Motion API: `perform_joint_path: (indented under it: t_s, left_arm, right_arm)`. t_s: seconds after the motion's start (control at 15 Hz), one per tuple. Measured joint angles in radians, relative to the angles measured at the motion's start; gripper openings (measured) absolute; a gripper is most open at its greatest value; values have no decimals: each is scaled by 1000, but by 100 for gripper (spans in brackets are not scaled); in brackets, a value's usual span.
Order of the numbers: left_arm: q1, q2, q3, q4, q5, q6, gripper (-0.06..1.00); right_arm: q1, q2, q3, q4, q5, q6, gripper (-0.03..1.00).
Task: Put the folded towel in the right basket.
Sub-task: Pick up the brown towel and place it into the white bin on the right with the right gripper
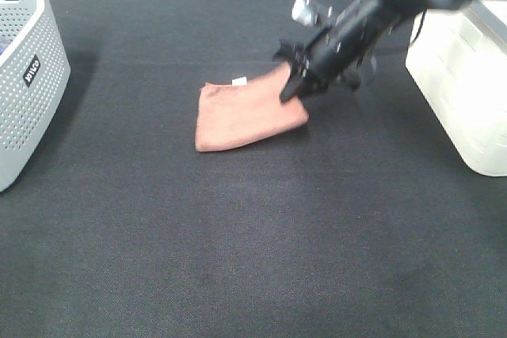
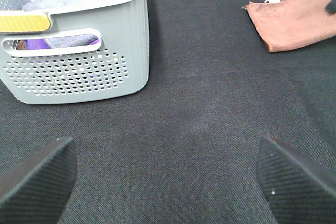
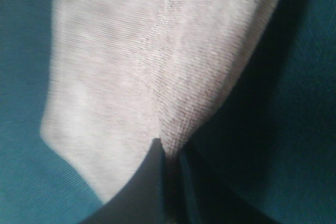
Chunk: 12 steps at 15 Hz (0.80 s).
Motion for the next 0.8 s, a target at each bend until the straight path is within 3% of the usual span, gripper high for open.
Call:
perform_joint_path:
  t_s: [0.33,0.8]
  left_arm:
    - [0,0,0,0,0,0,88]
    - [0,0,0,0,0,0,88]
  right_arm:
    - [0,-185,-17,-80,65,4,1]
    - [-22,-325,-359,-374,277,170,1]
